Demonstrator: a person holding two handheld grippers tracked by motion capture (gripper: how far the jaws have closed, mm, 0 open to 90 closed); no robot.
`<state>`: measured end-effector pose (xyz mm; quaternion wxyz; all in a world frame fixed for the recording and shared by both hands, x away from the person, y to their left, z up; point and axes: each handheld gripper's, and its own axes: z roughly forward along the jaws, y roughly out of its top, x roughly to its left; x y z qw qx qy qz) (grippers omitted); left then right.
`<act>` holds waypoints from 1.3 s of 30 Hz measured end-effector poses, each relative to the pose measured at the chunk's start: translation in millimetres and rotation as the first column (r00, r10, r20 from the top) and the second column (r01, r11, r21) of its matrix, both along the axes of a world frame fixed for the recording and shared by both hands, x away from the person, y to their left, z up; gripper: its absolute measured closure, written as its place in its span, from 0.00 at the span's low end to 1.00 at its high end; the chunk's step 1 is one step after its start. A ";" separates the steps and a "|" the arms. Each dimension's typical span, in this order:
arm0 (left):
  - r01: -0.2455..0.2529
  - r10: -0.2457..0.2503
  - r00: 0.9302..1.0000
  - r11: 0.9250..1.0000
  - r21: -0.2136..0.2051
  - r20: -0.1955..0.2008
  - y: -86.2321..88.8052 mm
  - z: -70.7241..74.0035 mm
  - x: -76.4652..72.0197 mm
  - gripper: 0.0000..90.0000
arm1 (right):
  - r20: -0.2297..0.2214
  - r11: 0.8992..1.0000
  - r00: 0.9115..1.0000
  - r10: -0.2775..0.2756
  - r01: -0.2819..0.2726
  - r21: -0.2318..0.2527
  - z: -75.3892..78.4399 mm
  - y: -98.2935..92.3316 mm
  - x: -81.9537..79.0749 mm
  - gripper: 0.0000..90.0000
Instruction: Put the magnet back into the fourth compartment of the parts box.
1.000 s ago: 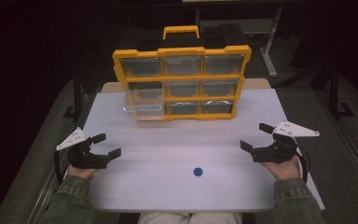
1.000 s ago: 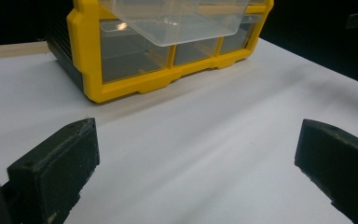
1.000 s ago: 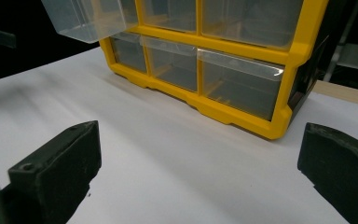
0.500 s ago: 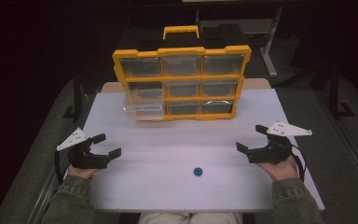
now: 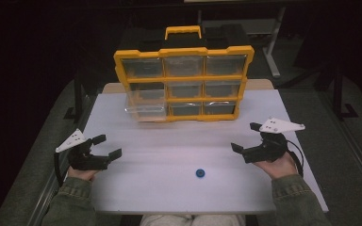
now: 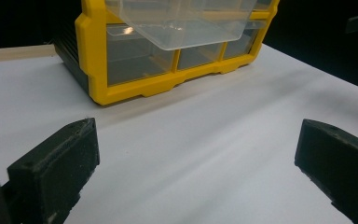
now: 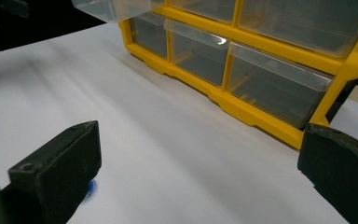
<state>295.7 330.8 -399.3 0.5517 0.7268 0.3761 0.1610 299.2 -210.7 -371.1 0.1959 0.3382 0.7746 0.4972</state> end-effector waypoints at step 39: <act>0.007 -0.007 1.000 1.000 0.011 0.004 -0.9 -1.0 0.8 0.00 | -0.070 0.979 0.982 0.175 -0.181 -0.095 -7.6 56.1 8.4 0.00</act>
